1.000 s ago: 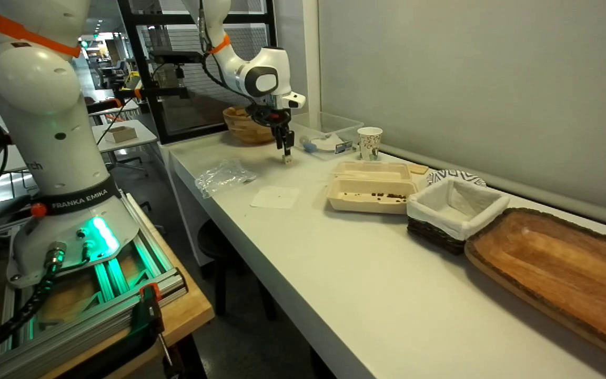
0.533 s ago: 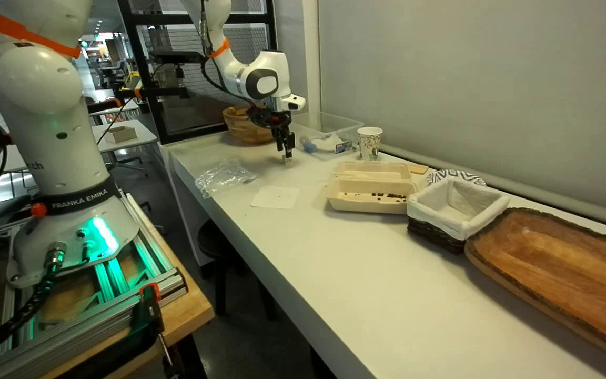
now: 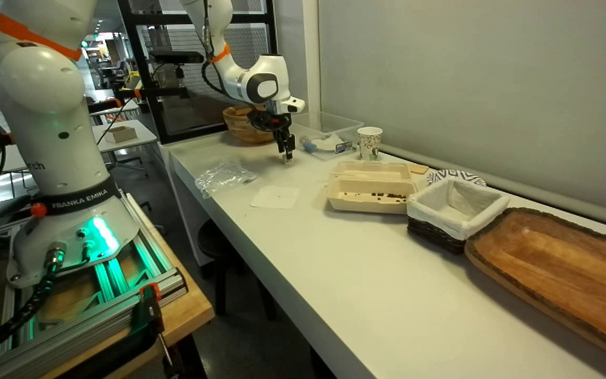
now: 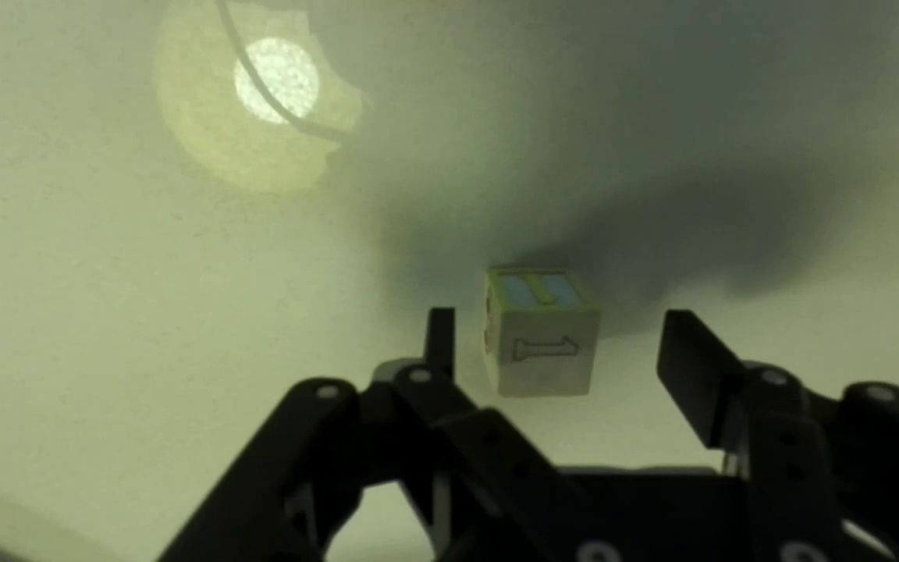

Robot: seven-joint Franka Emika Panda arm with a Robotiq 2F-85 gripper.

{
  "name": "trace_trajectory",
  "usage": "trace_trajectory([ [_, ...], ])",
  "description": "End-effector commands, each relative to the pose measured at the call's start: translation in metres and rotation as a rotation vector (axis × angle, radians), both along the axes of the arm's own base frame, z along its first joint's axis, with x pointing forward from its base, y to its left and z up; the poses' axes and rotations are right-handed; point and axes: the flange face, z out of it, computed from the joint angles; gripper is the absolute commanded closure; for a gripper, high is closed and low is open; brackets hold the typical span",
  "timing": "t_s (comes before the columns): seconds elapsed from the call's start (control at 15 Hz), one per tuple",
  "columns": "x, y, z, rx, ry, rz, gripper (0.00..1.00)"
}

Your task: Put the cube on the container

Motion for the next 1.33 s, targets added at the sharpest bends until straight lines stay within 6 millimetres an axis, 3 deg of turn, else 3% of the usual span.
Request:
trace_trajectory([
  [0.0,0.006,0.005,-0.008,-0.025,-0.043,-0.015,0.5],
  [0.07,0.006,0.005,-0.008,-0.03,-0.049,-0.016,0.64],
  [0.13,0.006,0.005,-0.009,-0.037,-0.055,-0.013,0.67],
  [0.33,0.003,0.008,-0.003,-0.052,-0.045,-0.023,0.91],
  [0.47,0.0,0.013,0.015,-0.063,-0.043,-0.052,0.91],
  [0.73,0.004,0.02,0.088,-0.059,-0.105,-0.158,0.91],
  [0.93,0.014,0.007,0.139,-0.079,-0.129,-0.306,0.91],
  [1.13,0.024,-0.017,0.173,-0.065,-0.145,-0.465,0.91],
  [1.2,0.023,-0.009,0.162,-0.064,-0.146,-0.382,0.66],
  [1.27,0.025,-0.016,0.171,-0.057,-0.154,-0.416,0.66],
])
